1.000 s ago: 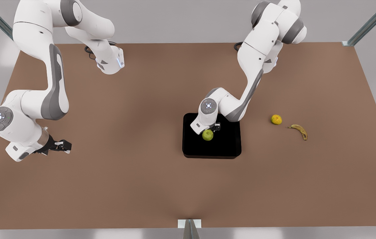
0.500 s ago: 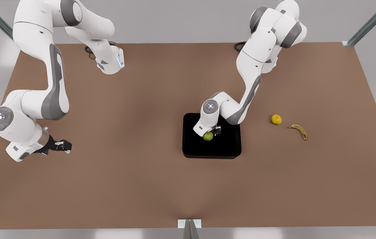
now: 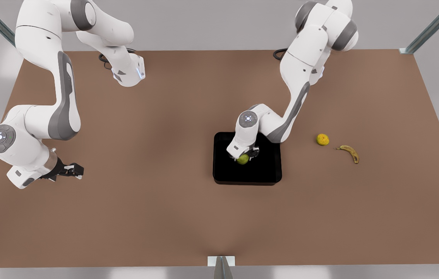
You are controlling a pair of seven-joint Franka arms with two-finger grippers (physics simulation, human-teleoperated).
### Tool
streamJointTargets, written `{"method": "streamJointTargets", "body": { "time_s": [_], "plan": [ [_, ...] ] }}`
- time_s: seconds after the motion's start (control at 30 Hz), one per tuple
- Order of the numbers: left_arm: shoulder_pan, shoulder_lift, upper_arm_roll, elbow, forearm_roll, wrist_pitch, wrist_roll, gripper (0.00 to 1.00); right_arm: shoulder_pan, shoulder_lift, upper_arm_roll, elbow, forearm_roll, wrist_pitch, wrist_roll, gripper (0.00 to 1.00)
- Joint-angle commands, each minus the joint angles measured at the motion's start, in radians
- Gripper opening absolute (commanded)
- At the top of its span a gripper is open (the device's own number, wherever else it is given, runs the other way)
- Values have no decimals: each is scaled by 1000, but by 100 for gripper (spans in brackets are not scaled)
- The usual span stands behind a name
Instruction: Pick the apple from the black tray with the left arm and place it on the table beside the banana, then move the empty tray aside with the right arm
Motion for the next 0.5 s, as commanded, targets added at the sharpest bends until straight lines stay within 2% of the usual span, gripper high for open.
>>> {"method": "streamJointTargets", "body": {
  "time_s": [0.0,0.07,0.13,0.17,0.23,0.27,0.3,0.4,0.47],
  "plan": [
    [33,-88,0,-1,-13,-287,158,77,0,0,1,1,1,0,-3,100],
    [125,-218,0,-92,-51,-326,327,78,6,-2,2,1,2,0,-3,100],
    [240,-332,1,-199,-51,-327,515,78,113,-34,8,31,12,-201,44,100],
    [315,-378,3,-236,-53,-327,626,78,196,-31,49,126,21,-367,228,100],
    [418,-398,6,-270,-53,-321,776,78,255,-34,186,142,51,-422,456,100],
    [491,-385,7,-273,-53,-306,867,78,253,-30,301,142,137,-421,814,100],
    [580,-379,9,-317,-53,-231,954,78,287,2,346,140,200,-383,1050,100],
    [660,-356,10,-480,-51,19,1010,79,380,136,349,137,280,-119,1263,100],
    [665,-327,10,-489,-50,64,1010,78,431,226,338,180,269,-10,1347,100]
  ]
}}
